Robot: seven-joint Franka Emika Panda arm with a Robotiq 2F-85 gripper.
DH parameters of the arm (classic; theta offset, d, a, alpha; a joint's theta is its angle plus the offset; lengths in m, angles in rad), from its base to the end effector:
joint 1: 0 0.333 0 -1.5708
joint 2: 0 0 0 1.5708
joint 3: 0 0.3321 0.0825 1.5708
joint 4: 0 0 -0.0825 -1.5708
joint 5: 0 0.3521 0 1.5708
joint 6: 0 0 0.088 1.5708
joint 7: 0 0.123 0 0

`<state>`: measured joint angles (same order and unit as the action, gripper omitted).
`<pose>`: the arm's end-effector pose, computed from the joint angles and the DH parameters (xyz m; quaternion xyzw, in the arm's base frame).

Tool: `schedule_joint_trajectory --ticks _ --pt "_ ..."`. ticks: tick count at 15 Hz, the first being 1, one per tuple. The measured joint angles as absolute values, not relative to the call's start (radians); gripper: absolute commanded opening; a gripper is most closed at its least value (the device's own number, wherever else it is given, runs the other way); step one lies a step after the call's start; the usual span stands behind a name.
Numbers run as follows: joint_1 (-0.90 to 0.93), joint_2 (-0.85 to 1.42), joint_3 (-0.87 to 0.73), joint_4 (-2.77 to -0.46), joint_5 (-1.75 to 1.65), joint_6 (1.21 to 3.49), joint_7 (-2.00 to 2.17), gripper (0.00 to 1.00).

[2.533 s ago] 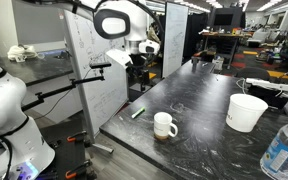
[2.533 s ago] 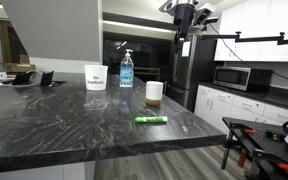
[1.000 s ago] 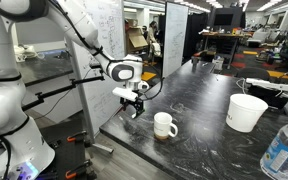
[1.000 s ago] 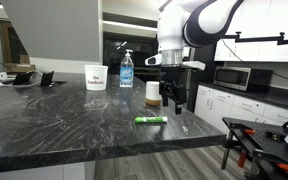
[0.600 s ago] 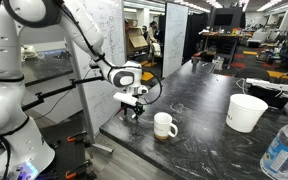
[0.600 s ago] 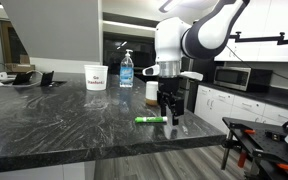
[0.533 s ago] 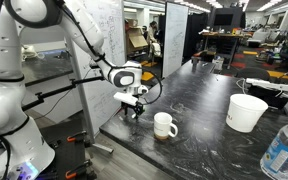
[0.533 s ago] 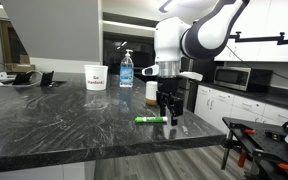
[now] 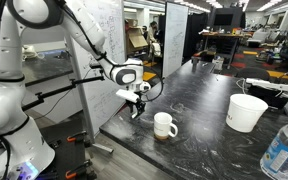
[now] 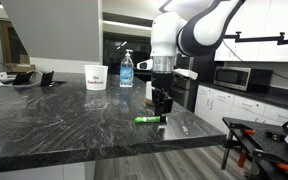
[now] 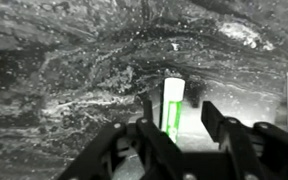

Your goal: Move the marker to the right

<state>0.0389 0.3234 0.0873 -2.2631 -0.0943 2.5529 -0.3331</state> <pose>0.5191 0.0665 0.2407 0.9643 0.2640 -0.0168 0.0100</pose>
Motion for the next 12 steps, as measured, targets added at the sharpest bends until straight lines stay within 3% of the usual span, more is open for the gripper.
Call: schedule_joint_trajectory --ticks 3,4,5,12 --pt "0.037 0.332 0.087 -2.257 -0.091 2.553 -0.320 0.04" --pt "0.036 0.336 0.087 -2.256 -0.091 2.553 -0.317 0.01" --pt "0.036 0.338 0.087 -2.254 -0.091 2.553 -0.312 0.05" --pt "0.025 0.334 0.088 -2.222 -0.077 2.552 -0.310 0.05"
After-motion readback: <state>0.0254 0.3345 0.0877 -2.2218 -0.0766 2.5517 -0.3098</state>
